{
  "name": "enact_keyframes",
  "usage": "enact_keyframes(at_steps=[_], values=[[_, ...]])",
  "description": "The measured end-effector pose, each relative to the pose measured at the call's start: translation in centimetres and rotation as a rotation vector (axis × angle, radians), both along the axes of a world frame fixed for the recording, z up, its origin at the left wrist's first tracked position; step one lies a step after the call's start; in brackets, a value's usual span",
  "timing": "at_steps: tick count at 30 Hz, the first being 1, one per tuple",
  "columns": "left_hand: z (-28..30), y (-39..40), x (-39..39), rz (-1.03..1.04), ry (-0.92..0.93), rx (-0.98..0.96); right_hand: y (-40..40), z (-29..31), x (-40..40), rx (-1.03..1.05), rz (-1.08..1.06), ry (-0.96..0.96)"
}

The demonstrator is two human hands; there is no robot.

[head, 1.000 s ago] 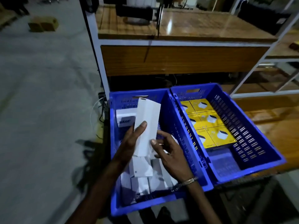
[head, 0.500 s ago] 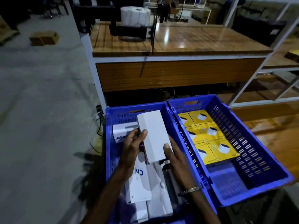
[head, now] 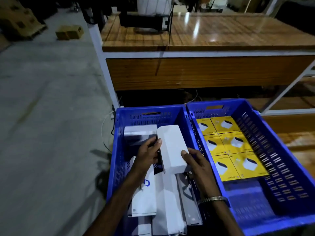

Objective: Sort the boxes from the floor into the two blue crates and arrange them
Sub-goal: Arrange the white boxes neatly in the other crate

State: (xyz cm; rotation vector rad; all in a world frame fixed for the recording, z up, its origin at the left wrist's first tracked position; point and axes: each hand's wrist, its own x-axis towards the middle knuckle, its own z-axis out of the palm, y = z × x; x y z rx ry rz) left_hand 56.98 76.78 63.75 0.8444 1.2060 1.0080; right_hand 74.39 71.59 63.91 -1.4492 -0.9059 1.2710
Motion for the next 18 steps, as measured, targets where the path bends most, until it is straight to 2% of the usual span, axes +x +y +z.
enact_keyframes(at_steps=[7,10,15,18], values=[[-0.9,-0.2,-0.1,-0.092,0.039,-0.046,0.7,-0.6,-0.5,-0.064,-0.044,0.013],[-0.5,-0.3,-0.1,-0.148,-0.015,-0.038,1.6,-0.5,-0.8,-0.108,-0.038,0.010],[0.0,-0.9,0.2,-0.193,-0.140,-0.076,3.9,0.6,-2.5,-0.076,-0.222,0.097],[0.1,-0.3,-0.4,-0.065,-0.179,-0.035,4.7,1.3,-3.5,-0.118,-0.178,0.237]])
